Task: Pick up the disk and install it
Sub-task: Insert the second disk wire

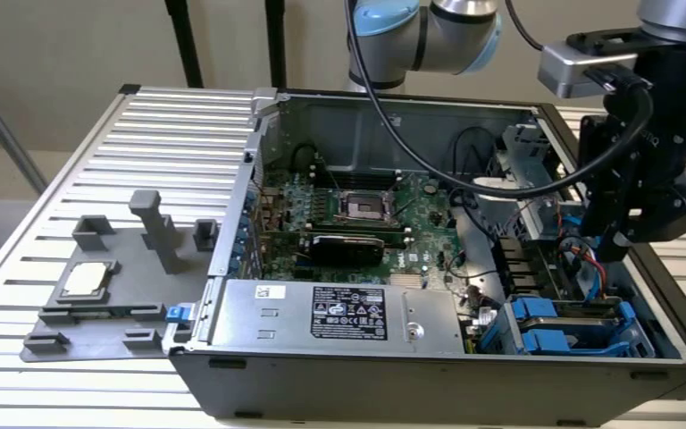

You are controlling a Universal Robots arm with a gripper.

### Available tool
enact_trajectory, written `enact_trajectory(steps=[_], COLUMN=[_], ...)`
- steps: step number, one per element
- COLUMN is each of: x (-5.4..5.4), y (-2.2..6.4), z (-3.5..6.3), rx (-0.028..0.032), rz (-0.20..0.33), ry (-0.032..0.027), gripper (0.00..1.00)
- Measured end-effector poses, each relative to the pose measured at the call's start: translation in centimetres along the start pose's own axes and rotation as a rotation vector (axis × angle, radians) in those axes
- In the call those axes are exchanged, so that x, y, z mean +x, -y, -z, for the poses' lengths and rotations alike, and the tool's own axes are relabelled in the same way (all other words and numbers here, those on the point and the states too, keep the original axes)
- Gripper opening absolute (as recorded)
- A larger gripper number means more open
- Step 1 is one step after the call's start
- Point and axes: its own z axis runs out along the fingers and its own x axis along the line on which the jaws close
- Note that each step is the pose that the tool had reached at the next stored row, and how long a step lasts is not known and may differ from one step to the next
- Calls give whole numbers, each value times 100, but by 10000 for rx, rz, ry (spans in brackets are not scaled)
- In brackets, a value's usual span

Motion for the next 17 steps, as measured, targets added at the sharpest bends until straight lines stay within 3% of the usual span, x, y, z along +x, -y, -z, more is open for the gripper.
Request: enact_trajectory(steps=[5, 12, 14, 17], x=[-65, -196, -226, -261], y=[-2, -5, -7, -9], z=[-6, -16, -21, -37], rx=[12, 27, 32, 36], rz=[71, 158, 183, 210], ry=[-639, -1423, -1638, -1886], gripper=[39, 39, 39, 37])
